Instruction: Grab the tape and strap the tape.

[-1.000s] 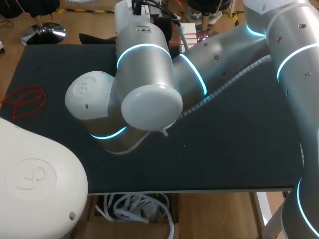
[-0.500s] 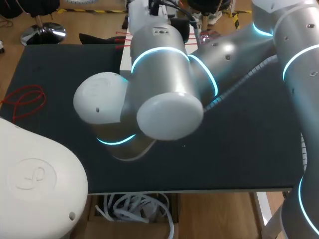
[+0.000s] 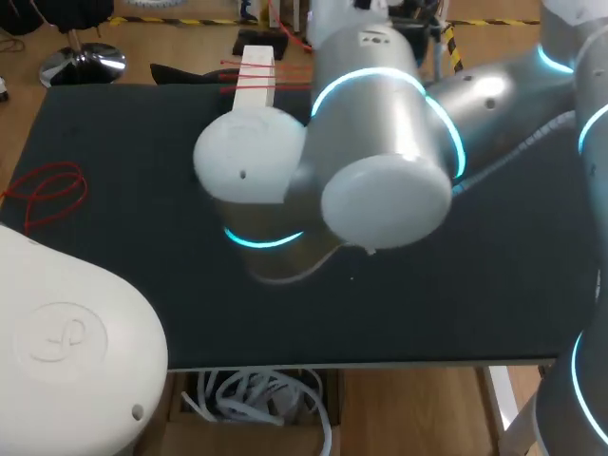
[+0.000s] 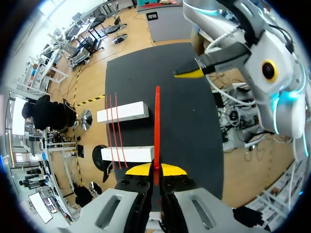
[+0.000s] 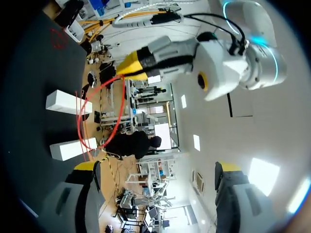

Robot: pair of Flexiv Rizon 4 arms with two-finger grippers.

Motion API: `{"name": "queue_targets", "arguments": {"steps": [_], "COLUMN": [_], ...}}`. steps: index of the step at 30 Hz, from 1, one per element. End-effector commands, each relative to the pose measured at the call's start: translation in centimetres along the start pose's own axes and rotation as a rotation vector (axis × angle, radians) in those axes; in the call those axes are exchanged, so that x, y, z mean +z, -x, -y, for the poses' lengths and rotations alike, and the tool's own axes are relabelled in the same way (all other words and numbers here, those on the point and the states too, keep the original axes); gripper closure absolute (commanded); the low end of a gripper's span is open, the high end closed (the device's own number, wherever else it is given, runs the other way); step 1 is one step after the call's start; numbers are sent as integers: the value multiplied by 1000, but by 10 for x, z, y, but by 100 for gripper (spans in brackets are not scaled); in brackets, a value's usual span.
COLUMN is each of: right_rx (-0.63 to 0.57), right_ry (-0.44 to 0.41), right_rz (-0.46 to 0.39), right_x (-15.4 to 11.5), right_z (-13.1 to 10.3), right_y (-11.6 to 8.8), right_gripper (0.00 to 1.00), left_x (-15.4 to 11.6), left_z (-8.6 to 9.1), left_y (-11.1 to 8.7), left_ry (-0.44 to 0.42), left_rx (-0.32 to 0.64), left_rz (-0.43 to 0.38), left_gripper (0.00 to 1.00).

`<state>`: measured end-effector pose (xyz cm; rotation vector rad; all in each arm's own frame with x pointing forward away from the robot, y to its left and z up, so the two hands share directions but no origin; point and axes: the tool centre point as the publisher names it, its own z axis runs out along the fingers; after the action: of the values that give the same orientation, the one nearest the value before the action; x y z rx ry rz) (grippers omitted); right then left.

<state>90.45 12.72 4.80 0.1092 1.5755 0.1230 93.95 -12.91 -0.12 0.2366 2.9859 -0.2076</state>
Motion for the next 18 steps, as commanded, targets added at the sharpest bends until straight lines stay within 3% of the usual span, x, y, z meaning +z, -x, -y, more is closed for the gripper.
{"name": "queue_targets", "arguments": {"steps": [1,11,18], "right_rx": [2,17,1], "right_ry": [42,40,20], "right_rz": [-21,-33,-17], "right_x": [6,15,24], "right_z": [38,93,111], "right_y": [13,26,32], "right_gripper": [0,0,0], "left_x": [-1,-1,-1], "left_z": [0,0,0], "left_y": [-1,-1,-1], "left_ry": [2,2,2], "left_rx": [-1,-1,-1], "left_rz": [0,0,0], "left_gripper": [100,100,100]}}
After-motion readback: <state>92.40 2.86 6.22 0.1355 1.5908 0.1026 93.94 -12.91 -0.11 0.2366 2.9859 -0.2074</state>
